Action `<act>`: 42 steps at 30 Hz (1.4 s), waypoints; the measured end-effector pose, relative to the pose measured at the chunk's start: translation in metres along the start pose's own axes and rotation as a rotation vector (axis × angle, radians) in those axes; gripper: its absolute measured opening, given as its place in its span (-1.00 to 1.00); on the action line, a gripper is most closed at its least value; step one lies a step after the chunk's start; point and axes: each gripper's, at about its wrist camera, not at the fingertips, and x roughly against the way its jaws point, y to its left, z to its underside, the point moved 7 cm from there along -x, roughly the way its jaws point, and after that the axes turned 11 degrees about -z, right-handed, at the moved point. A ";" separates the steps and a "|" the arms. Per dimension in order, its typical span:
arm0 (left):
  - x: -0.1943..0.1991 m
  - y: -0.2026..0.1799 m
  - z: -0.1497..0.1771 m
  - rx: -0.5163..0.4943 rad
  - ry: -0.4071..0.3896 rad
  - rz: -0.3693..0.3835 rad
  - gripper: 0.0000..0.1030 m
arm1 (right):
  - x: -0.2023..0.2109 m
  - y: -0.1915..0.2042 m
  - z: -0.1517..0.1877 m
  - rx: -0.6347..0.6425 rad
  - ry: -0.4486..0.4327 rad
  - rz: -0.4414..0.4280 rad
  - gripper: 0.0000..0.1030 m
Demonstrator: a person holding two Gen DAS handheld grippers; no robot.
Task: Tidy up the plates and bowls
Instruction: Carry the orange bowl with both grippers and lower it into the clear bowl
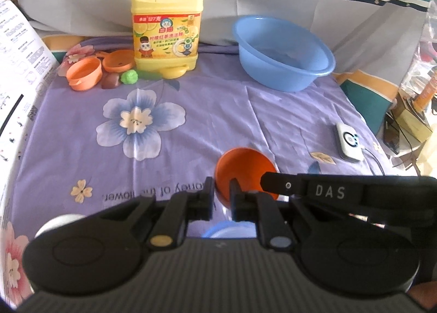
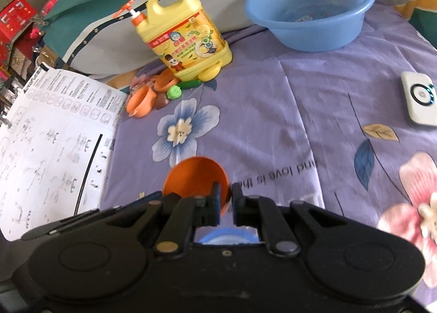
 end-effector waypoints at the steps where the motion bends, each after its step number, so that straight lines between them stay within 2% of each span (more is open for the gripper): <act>1: 0.005 -0.001 0.004 -0.001 -0.003 0.002 -0.79 | 0.005 0.002 0.004 0.003 -0.001 0.000 -0.84; 8: 0.029 -0.004 0.031 -0.013 -0.009 0.005 -0.79 | 0.030 0.006 0.033 0.017 0.002 0.001 -0.84; 15: 0.037 -0.005 0.051 -0.016 0.005 0.005 -0.79 | 0.038 0.007 0.052 0.031 0.024 0.007 -0.84; 23: 0.026 -0.003 0.066 -0.017 0.043 -0.006 -0.79 | 0.031 0.001 0.065 0.029 0.060 0.019 -0.84; 42: -0.008 0.002 0.078 -0.020 0.118 -0.027 -0.76 | 0.004 -0.009 0.072 0.034 0.122 0.054 -0.78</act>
